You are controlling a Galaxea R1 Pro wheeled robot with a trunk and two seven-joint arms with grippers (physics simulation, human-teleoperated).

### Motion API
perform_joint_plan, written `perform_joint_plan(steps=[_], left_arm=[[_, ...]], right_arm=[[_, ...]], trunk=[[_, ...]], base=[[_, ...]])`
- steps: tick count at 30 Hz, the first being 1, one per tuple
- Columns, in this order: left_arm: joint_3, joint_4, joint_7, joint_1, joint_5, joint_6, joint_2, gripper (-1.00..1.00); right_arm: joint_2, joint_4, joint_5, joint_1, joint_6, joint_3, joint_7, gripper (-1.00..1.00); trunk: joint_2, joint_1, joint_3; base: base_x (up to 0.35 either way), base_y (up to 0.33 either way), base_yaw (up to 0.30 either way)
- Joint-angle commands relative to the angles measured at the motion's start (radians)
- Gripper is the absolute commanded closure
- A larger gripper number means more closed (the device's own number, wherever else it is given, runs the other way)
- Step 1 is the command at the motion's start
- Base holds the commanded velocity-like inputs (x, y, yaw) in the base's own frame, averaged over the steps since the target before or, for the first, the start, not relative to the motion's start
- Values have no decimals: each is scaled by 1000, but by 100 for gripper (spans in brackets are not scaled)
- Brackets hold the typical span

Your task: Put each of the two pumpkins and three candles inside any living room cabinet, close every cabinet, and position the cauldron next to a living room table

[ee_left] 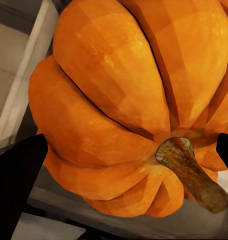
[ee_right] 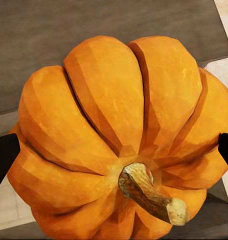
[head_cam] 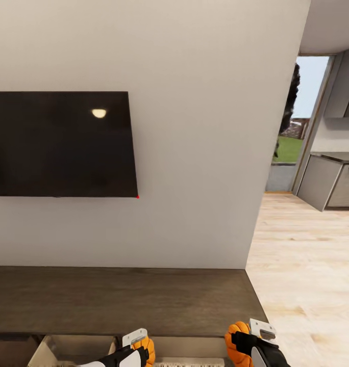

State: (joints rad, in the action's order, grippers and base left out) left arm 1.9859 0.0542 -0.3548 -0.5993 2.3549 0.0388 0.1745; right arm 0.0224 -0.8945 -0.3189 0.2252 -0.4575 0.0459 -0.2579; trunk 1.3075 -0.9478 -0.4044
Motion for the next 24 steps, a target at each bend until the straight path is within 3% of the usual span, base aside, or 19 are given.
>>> perform_joint_plan(steps=[1, 10, 18, 21, 24], left_arm=[[7, 1, -5, -1, 1, 4, 0, 100], [7, 1, -3, -2, 1, 3, 0, 100], [3, -1, -2, -5, 1, 3, 0, 100], [2, -1, -2, -47, 1, 9, 0, 100], [2, 0, -5, -119, 1, 55, 0, 100]], right_arm=[[2, -1, -11, 1, -3, 5, -9, 100], [0, -1, -8, 1, -1, 7, -10, 100], [-1, -13, -6, 2, 21, 38, -12, 100], [-1, -53, -6, 2, 31, 44, -17, 100], [-1, -80, -8, 38, -13, 44, -44, 100]], trunk=[[1, 0, -1], [1, 0, -1], [57, -30, -26], [78, -42, -36], [99, -53, -45]], base=[[-249, 0, 0], [-130, 0, 0], [-4, 0, 0], [0, 0, 0], [0, 0, 0]])
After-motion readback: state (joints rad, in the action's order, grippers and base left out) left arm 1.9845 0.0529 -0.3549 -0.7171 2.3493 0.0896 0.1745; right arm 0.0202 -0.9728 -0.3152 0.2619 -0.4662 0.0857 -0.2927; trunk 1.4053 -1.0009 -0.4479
